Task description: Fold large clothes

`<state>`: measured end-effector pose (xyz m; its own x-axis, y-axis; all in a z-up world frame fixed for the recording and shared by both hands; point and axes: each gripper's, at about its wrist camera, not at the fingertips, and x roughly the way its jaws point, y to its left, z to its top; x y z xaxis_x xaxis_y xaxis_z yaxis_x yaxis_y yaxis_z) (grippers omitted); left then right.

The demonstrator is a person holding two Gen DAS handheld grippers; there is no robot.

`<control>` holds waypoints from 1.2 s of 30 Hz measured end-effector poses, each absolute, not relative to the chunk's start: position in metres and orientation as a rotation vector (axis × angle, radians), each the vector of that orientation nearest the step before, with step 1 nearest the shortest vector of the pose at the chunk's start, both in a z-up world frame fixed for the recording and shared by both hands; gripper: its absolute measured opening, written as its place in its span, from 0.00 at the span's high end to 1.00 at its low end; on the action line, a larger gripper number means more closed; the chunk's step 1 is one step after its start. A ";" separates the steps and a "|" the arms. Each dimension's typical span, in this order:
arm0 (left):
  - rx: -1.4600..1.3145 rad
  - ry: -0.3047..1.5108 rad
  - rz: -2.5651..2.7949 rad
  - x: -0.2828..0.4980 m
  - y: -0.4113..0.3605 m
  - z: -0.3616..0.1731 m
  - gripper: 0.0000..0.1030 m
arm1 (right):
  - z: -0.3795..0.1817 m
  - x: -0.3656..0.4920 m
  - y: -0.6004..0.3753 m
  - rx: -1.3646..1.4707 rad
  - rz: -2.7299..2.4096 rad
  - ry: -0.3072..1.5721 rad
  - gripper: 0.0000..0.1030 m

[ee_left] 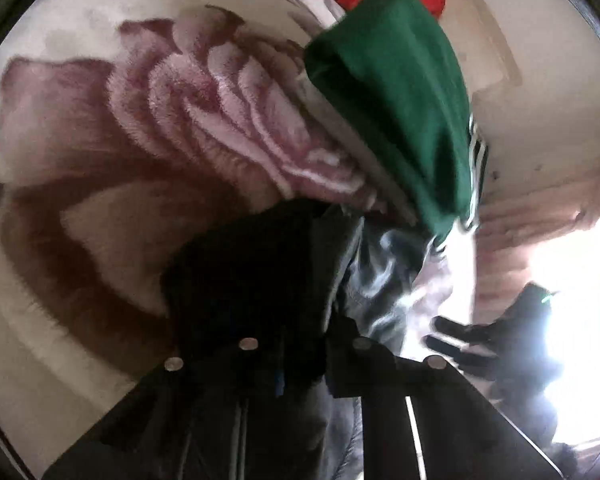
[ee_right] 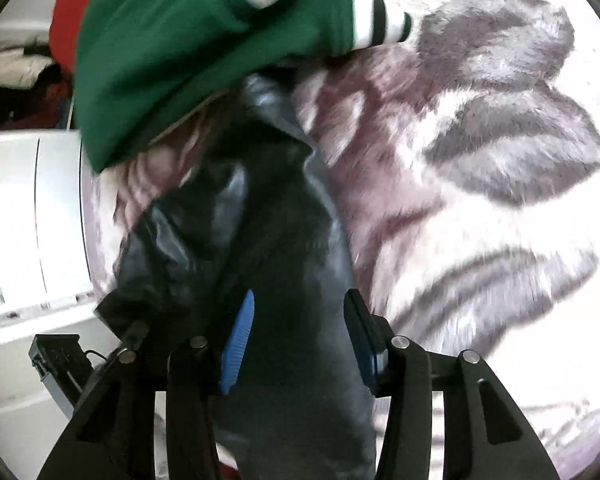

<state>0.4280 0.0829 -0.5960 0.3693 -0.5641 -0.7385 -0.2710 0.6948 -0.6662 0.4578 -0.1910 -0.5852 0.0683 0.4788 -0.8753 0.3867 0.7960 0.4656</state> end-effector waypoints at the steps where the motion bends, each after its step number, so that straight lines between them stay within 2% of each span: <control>1: -0.851 1.231 -0.192 0.429 0.088 -0.604 0.90 | -0.588 0.462 -0.192 0.735 0.085 1.534 0.52; 5: -1.024 1.299 -0.157 0.430 0.112 -0.667 0.84 | -0.587 0.483 -0.182 0.697 0.198 1.478 0.52; 10: -0.935 1.288 -0.180 0.428 0.103 -0.651 0.83 | -0.602 0.522 -0.153 0.518 0.305 1.427 0.54; 11: -0.963 1.284 -0.182 0.428 0.105 -0.654 0.83 | -0.610 0.531 -0.150 0.473 0.285 1.427 0.68; 12: -1.000 1.282 -0.189 0.427 0.108 -0.657 0.83 | -0.631 0.545 -0.155 0.422 0.213 1.468 0.98; 13: -1.028 1.280 -0.194 0.427 0.110 -0.658 0.83 | -0.643 0.551 -0.161 0.447 0.185 1.500 1.00; 14: -1.049 1.277 -0.204 0.427 0.112 -0.657 0.83 | -0.656 0.557 -0.171 0.549 0.171 1.536 1.00; 16: -1.098 1.261 -0.224 0.424 0.117 -0.647 0.76 | -0.650 0.561 -0.177 0.616 0.141 1.562 1.00; 17: -1.109 1.250 -0.221 0.419 0.119 -0.638 0.62 | -0.642 0.561 -0.175 0.598 0.151 1.563 0.96; 19: -1.131 1.194 -0.213 0.398 0.130 -0.614 0.50 | -0.618 0.556 -0.170 0.526 0.187 1.573 0.83; 20: -1.138 1.166 -0.203 0.385 0.134 -0.602 0.47 | -0.606 0.550 -0.167 0.498 0.204 1.573 0.67; 21: -1.132 1.152 -0.191 0.374 0.135 -0.594 0.47 | -0.594 0.542 -0.165 0.476 0.221 1.570 0.57; 23: -1.066 1.130 -0.170 0.350 0.131 -0.573 0.48 | -0.575 0.520 -0.156 0.460 0.292 1.591 0.57; 25: -0.994 1.156 -0.147 0.331 0.119 -0.569 0.54 | -0.568 0.498 -0.134 0.488 0.388 1.625 0.57; 26: -0.942 1.193 -0.121 0.328 0.110 -0.573 0.80 | -0.566 0.484 -0.116 0.494 0.456 1.654 0.58; 27: -0.881 1.251 -0.085 0.326 0.103 -0.582 0.84 | -0.565 0.477 -0.104 0.492 0.495 1.672 0.59; 31: -0.858 1.336 0.031 0.317 0.105 -0.627 0.81 | -0.588 0.448 -0.031 0.345 0.592 1.752 0.64; 34: -0.826 1.345 0.037 0.322 0.105 -0.638 0.81 | -0.619 0.438 0.008 0.124 0.536 1.754 0.66; 36: -0.820 1.344 0.033 0.326 0.102 -0.638 0.81 | -0.636 0.439 0.016 0.118 0.469 1.748 0.65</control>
<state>0.3265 0.1023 -0.6376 0.2680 -0.4252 -0.8645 -0.4672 0.7274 -0.5026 0.4389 0.0163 -0.6359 -0.2355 0.3286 -0.9146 -0.1732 0.9118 0.3722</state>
